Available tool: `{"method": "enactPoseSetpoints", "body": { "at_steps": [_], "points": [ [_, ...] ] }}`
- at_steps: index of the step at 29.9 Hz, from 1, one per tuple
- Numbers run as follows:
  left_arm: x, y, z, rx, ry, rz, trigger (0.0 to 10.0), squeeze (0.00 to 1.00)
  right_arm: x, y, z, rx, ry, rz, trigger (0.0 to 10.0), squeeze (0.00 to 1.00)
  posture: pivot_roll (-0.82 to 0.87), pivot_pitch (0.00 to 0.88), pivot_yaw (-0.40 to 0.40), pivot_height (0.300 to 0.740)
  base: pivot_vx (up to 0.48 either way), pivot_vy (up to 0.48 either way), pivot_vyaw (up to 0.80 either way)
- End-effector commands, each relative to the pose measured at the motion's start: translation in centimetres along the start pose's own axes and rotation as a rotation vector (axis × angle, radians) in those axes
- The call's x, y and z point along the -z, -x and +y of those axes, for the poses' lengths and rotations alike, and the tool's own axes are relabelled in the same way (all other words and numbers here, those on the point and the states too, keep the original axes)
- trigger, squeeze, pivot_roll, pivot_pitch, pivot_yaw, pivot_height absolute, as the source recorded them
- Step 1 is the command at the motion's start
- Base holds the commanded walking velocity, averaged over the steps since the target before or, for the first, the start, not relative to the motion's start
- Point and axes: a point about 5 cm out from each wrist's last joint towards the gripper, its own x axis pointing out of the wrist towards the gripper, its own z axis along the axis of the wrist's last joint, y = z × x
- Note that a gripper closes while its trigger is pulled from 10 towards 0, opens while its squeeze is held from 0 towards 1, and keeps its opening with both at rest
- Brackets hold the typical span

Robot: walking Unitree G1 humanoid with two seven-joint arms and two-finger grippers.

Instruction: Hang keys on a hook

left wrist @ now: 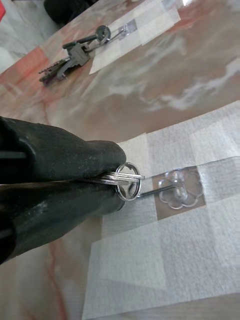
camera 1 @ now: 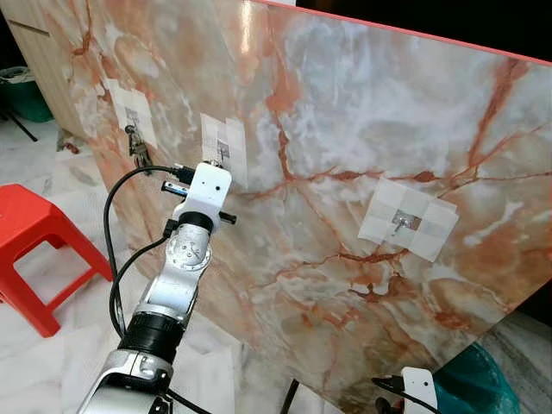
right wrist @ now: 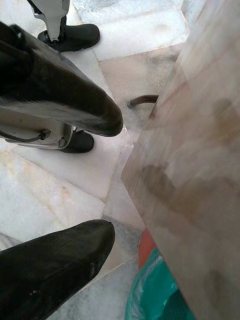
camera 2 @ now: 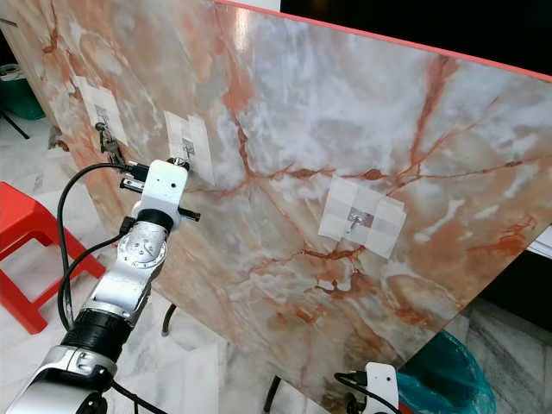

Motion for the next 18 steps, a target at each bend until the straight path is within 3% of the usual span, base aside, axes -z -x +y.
{"method": "enactPoseSetpoints", "body": {
  "at_steps": [1,18],
  "points": [
    [-0.89,-0.4,-0.56,0.025,-0.013,-0.038,10.0,0.0,-0.05,0.06,-0.47,0.011,0.005,-0.002,10.0,0.0,-0.02,0.0,-0.096,0.74,0.0,0.0,0.0],
    [-0.1,-0.52,-1.47,0.079,-0.01,0.028,10.0,0.0,-0.07,0.04,-0.36,0.007,0.002,-0.002,10.0,0.0,-0.01,0.0,-0.093,0.74,0.0,0.0,0.0]
  ]
}}
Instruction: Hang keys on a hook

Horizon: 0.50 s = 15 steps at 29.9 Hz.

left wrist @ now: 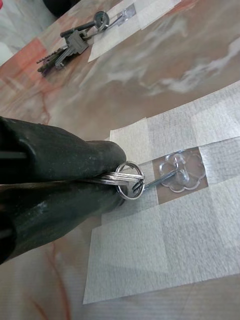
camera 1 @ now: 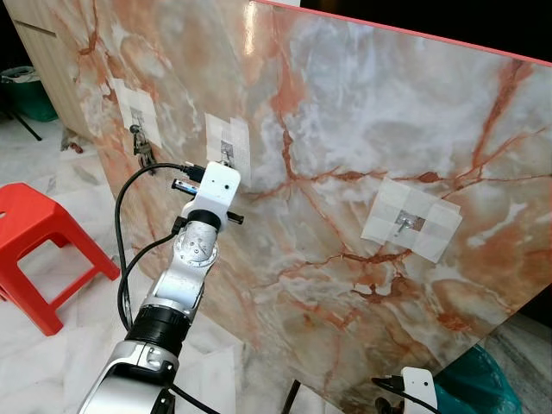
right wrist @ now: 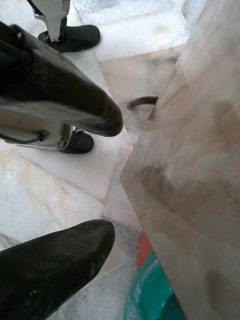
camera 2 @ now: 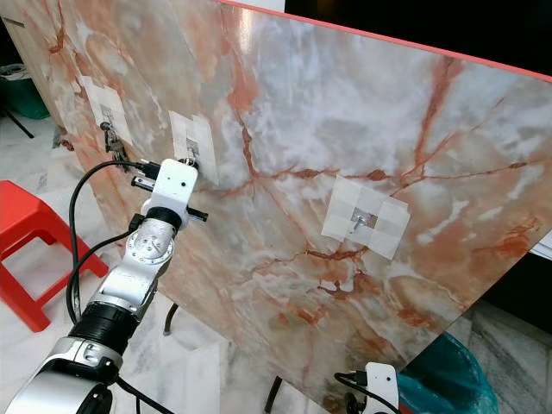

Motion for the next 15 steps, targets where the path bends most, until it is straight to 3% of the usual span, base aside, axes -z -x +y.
{"method": "enactPoseSetpoints", "body": {
  "at_steps": [1,15],
  "points": [
    [-0.1,-0.18,-0.56,0.032,-0.006,0.013,10.0,0.0,-0.07,0.04,-0.36,0.008,0.002,-0.003,10.0,0.0,-0.01,0.0,-0.093,0.74,0.0,0.0,0.0],
    [0.13,0.23,-0.55,0.035,0.003,0.044,10.0,0.0,-0.09,0.05,-0.41,0.007,0.005,-0.005,10.0,0.0,-0.01,0.0,-0.097,0.74,0.0,0.0,0.0]
  ]
}}
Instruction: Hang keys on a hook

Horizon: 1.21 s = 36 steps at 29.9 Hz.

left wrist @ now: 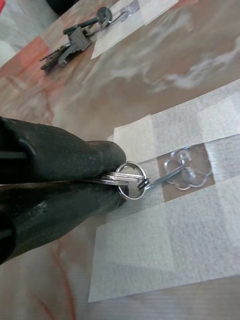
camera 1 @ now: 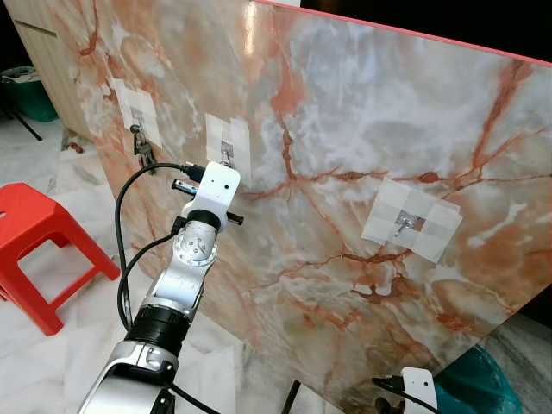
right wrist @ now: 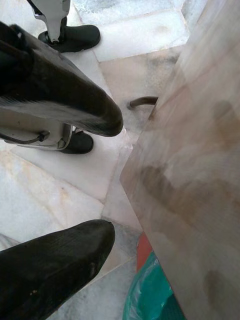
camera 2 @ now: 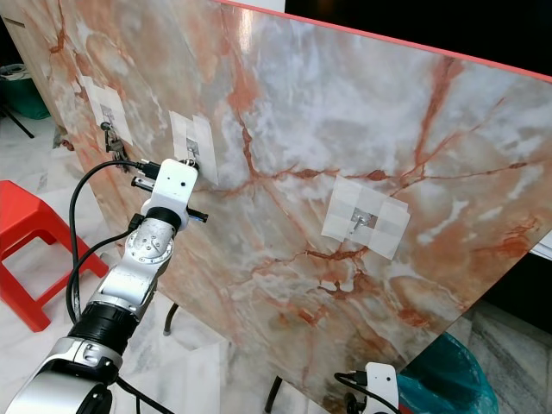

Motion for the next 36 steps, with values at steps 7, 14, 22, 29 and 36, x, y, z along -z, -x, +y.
{"method": "enactPoseSetpoints", "body": {
  "at_steps": [7,14,22,29,36],
  "points": [
    [0.0,0.2,-0.5,0.018,0.02,0.017,10.0,0.0,-0.1,0.1,-0.4,0.008,0.005,-0.006,10.0,0.0,-0.02,0.0,-0.097,0.74,0.0,0.0,0.0],
    [-0.2,0.2,-0.3,0.008,0.036,0.008,10.0,1.0,-0.1,0.1,-0.4,0.008,0.005,-0.006,10.0,0.0,-0.02,0.0,-0.096,0.74,0.0,0.0,0.0],
    [-0.3,0.4,-0.4,0.023,0.038,0.006,10.0,1.0,-0.1,0.1,-0.4,0.008,0.005,-0.005,10.0,0.0,-0.01,0.0,-0.095,0.74,0.0,0.0,0.0],
    [0.2,1.0,-0.8,0.051,0.03,0.032,10.0,1.0,-0.1,0.1,-0.4,0.007,0.004,-0.006,10.0,0.0,-0.01,0.0,-0.094,0.74,0.0,0.0,0.0],
    [0.4,1.8,-1.1,0.078,0.034,0.046,10.0,1.0,-0.1,0.1,-0.4,0.005,0.006,-0.005,10.0,0.0,-0.01,0.0,-0.095,0.74,0.0,0.0,0.0]
  ]
}}
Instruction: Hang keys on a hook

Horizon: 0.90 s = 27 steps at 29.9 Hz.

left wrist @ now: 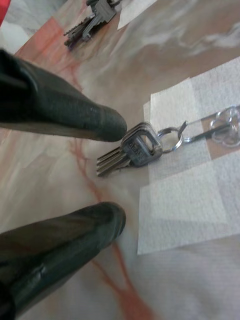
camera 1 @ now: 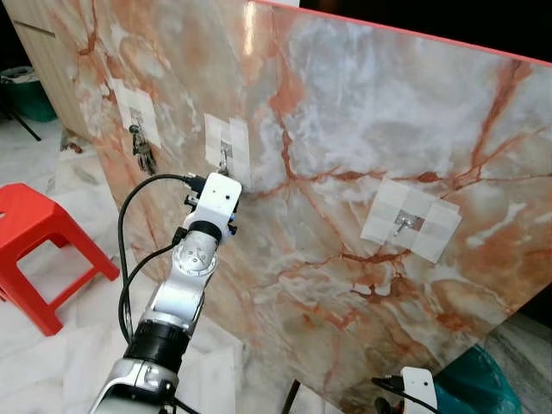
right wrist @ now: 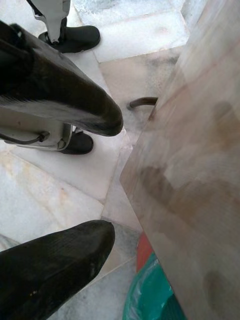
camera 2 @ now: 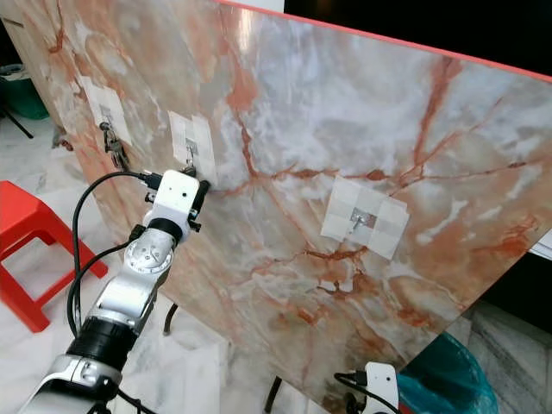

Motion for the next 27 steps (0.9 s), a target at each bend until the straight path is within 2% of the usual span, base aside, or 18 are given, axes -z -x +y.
{"method": "enactPoseSetpoints", "body": {
  "at_steps": [1,6,7,9,11,12,13,14,15,17,20,21,23,25,27],
  "points": [
    [-0.3,0.4,-0.2,0.005,0.011,-0.007,10.0,1.0,-0.1,0.1,-0.4,0.01,0.004,-0.004,10.0,0.0,-0.01,0.0,-0.093,0.74,0.0,0.0,0.0],
    [0.7,1.4,0.1,-0.03,0.026,0.017,10.0,1.0,0.0,0.1,-0.4,0.01,0.003,-0.004,10.0,0.0,-0.01,0.0,-0.092,0.74,0.0,0.0,0.0],
    [1.5,2.2,0.4,-0.047,0.025,0.038,10.0,1.0,0.0,0.1,-0.4,0.011,0.003,-0.003,10.0,0.0,-0.01,0.0,-0.092,0.74,0.0,0.0,0.0],
    [2.3,2.9,0.6,-0.059,0.024,0.055,10.0,1.0,0.0,0.1,-0.4,0.011,0.003,-0.003,10.0,0.0,-0.01,0.0,-0.088,0.74,0.0,0.0,0.0],
    [5.2,5.0,1.2,-0.077,0.0,0.138,10.0,1.0,0.0,0.1,-0.4,0.012,0.003,-0.002,10.0,0.0,-0.01,0.0,-0.084,0.74,0.0,0.0,0.0],
    [5.2,5.0,1.2,-0.077,0.0,0.138,10.0,1.0,0.0,0.1,-0.4,0.012,0.003,-0.002,10.0,0.0,-0.01,0.0,-0.084,0.74,0.0,0.0,0.0],
    [7.1,6.2,1.4,-0.085,0.008,0.205,10.0,0.34,0.0,0.1,-0.4,0.013,0.002,-0.001,10.0,0.0,-0.01,0.0,-0.082,0.74,0.0,0.0,0.0],
    [7.7,6.6,1.5,-0.088,0.008,0.228,10.0,0.34,0.0,0.1,-0.4,0.013,0.001,-0.001,10.0,0.0,-0.01,0.0,-0.082,0.74,0.0,0.0,0.0],
    [8.5,7.1,1.6,-0.084,0.003,0.263,10.0,0.0,0.0,0.1,-0.4,0.013,0.002,-0.001,10.0,0.0,-0.01,0.0,-0.082,0.74,0.0,0.0,0.0],
    [10.5,8.1,1.6,-0.078,0.024,0.348,10.0,0.0,0.0,0.0,-0.4,0.014,0.002,-0.001,10.0,0.0,-0.01,0.0,-0.082,0.74,0.0,0.0,0.0],
    [14.1,10.2,0.8,-0.023,0.055,0.502,10.0,0.0,0.0,0.0,-0.4,0.016,0.006,0.002,10.0,0.0,0.0,0.0,-0.083,0.74,0.0,0.0,0.0],
    [14.1,10.2,0.8,-0.023,0.055,0.502,10.0,0.0,0.0,0.0,-0.4,0.016,0.006,0.002,10.0,0.0,0.0,0.0,-0.083,0.74,0.0,0.0,0.0],
    [16.8,11.9,-0.8,0.101,0.046,0.626,10.0,0.0,0.0,0.0,-0.4,0.019,0.004,0.003,10.0,0.0,0.0,0.0,-0.078,0.74,0.0,0.0,0.0],
    [18.3,13.3,-1.9,0.179,0.026,0.695,10.0,0.0,0.0,0.0,-0.4,0.021,0.002,0.004,10.0,0.0,0.0,0.0,-0.077,0.74,0.0,0.0,0.0],
    [19.2,14.0,-2.2,0.196,-0.006,0.743,10.0,0.0,0.0,0.0,-0.4,0.023,0.001,0.005,10.0,0.0,0.0,0.0,-0.076,0.74,0.0,0.0,0.0]
  ]
}}
